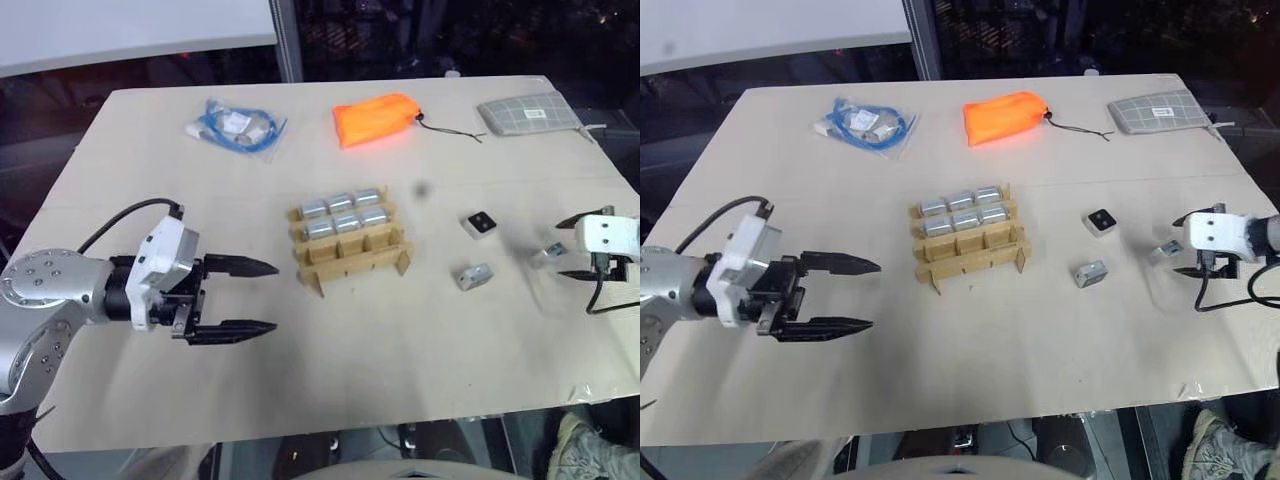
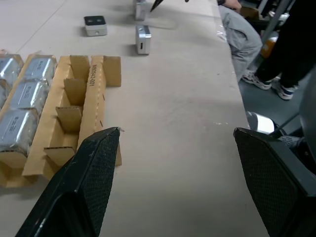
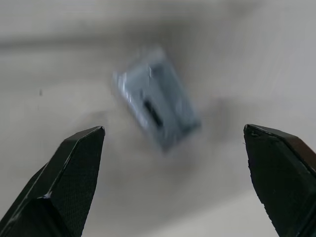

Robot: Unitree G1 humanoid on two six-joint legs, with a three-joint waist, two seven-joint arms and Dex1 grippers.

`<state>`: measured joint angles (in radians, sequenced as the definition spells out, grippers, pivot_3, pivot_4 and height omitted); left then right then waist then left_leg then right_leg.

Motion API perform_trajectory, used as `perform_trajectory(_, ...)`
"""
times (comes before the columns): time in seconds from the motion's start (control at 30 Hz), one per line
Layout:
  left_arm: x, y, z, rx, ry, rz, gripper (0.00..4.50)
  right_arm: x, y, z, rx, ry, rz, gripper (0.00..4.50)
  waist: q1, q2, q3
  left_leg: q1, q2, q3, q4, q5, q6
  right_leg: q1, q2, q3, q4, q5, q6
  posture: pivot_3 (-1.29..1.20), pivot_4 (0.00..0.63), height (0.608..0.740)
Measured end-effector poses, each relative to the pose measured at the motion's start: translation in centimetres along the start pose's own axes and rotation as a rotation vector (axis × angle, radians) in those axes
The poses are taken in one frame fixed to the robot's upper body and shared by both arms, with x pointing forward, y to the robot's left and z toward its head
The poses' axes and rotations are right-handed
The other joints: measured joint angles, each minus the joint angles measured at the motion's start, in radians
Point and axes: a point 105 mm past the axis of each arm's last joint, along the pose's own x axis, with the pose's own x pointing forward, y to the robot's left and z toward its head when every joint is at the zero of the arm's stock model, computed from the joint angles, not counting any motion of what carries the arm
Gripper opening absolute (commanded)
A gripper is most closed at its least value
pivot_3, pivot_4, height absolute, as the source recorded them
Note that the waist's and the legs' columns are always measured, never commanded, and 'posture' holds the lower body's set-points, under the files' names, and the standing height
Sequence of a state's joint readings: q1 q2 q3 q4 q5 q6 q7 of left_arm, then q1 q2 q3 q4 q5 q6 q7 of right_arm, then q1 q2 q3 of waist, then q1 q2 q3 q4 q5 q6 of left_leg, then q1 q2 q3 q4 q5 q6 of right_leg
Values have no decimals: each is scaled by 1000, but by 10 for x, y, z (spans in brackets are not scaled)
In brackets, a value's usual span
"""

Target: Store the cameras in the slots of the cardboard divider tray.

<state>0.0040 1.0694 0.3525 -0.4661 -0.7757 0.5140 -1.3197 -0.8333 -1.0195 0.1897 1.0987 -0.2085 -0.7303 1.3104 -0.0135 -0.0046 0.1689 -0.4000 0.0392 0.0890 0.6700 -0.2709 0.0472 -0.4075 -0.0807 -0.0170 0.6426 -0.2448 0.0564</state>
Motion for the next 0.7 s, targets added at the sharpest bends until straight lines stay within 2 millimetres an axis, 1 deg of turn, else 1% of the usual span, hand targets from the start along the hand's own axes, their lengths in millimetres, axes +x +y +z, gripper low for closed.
perform_trajectory(0.13,-1,-1,-1,-6,1,14,3817,0,2,0,-22,16,54,4500,-3,0,0,0,0,0,0,0,0,0,0,0,0,0,0,0,150,740)
perform_trajectory(0.4,-3,-1,-1,4,8,26,3817,-6,-6,8,-86,17,85,4500,-6,0,0,1,0,1,0,0,0,0,0,0,1,0,0,0,150,740)
perform_trajectory(0.7,-3,1,3,29,3,25,3817,-3,0,11,-158,30,140,4500,-5,0,0,1,0,1,0,0,0,0,0,0,1,0,0,0,150,740)
